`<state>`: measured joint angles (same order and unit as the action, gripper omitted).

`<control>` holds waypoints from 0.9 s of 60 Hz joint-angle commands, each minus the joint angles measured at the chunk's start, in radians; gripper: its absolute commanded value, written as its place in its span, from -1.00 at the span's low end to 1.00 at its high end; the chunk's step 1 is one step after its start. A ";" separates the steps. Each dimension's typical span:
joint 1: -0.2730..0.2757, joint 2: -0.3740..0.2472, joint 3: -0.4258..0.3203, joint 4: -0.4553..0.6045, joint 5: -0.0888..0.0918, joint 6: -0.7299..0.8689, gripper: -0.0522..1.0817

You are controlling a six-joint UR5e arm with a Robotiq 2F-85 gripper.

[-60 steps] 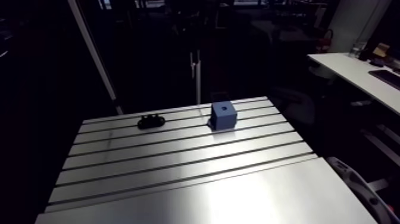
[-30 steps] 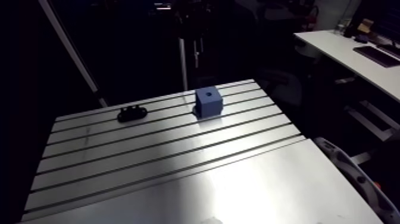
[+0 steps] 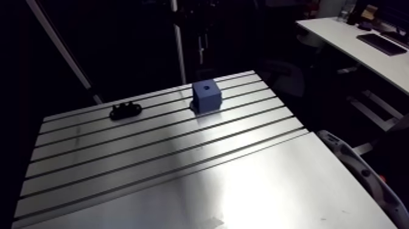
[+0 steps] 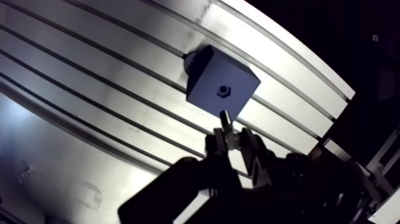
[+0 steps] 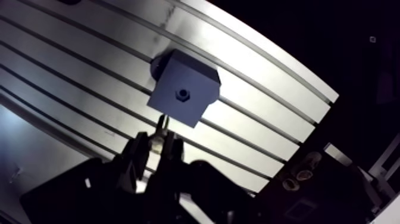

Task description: Pick up the M10 bolt and insert it into the hex recess until seated.

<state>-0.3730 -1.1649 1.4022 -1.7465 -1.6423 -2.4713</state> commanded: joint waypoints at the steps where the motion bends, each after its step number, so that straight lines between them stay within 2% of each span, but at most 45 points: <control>1: -0.010 0.021 -0.001 -0.046 0.000 -0.045 0.86; 22: -0.016 0.047 0.001 -0.055 0.008 -0.070 0.86; 45: -0.018 0.049 0.022 -0.060 0.014 -0.068 0.86; 54: -0.026 0.069 0.027 -0.101 0.030 -0.070 0.86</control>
<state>-0.3921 -1.1133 1.4208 -1.8113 -1.6265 -2.5399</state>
